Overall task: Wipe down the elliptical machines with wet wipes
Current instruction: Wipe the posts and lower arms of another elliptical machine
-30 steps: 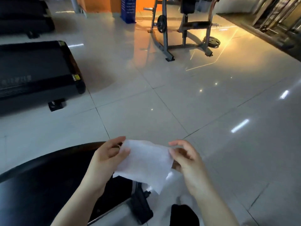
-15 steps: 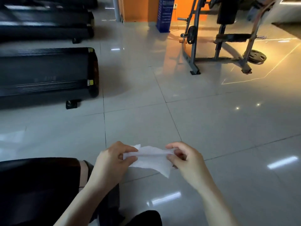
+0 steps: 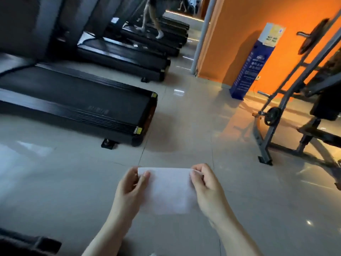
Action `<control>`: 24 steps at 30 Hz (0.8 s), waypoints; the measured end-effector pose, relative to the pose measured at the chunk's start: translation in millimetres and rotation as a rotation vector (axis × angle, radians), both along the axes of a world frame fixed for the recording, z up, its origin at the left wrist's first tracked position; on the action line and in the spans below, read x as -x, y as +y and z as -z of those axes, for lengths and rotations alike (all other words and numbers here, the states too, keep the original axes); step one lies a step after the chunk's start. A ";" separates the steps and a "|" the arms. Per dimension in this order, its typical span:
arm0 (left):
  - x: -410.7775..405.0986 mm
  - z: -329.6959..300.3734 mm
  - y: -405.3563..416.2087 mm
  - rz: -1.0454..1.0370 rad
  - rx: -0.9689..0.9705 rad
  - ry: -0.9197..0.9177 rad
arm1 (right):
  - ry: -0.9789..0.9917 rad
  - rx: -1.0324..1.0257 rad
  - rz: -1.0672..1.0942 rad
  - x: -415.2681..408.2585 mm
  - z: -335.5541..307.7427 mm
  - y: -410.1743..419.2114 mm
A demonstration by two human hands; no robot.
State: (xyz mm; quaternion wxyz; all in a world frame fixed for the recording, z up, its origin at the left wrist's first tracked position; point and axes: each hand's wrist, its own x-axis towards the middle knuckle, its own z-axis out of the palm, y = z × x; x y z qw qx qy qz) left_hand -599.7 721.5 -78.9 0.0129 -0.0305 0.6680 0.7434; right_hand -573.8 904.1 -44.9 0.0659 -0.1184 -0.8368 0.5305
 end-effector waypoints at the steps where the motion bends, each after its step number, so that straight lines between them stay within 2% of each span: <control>1: 16.5 -7.1 -5.4 -0.097 -0.011 -0.019 | 0.031 0.005 -0.032 30.6 -1.7 -7.9; 3: 47.0 -18.6 -31.3 -0.236 -0.057 -0.032 | 0.068 0.050 -0.120 84.3 -6.5 -34.7; 5: 66.6 -28.0 -64.4 -0.367 -0.037 -0.020 | 0.025 0.130 -0.226 124.9 -13.6 -66.2; 6: 80.3 -28.1 -97.3 -0.509 -0.015 0.002 | -0.014 0.164 -0.356 158.9 -14.4 -101.9; 8: 94.0 -28.7 -125.9 -0.643 0.056 0.018 | -0.061 0.233 -0.449 186.4 -15.3 -136.0; 12: 125.2 -17.7 -190.5 -1.039 0.231 0.001 | -0.216 0.350 -0.722 251.5 -14.5 -233.8; 14: 148.3 -11.1 -216.2 -1.152 0.320 -0.015 | -0.323 0.418 -0.839 281.9 -19.9 -270.7; 19: 231.9 -21.4 -269.0 -1.301 0.587 -0.007 | -0.583 0.533 -1.118 382.0 -30.0 -354.0; 21: 262.8 -29.6 -286.0 -1.225 0.650 0.022 | -0.660 0.566 -1.235 417.0 -37.6 -393.4; 24: 284.9 -29.6 -317.8 -1.074 0.868 0.018 | -0.782 0.639 -1.354 452.3 -49.6 -450.5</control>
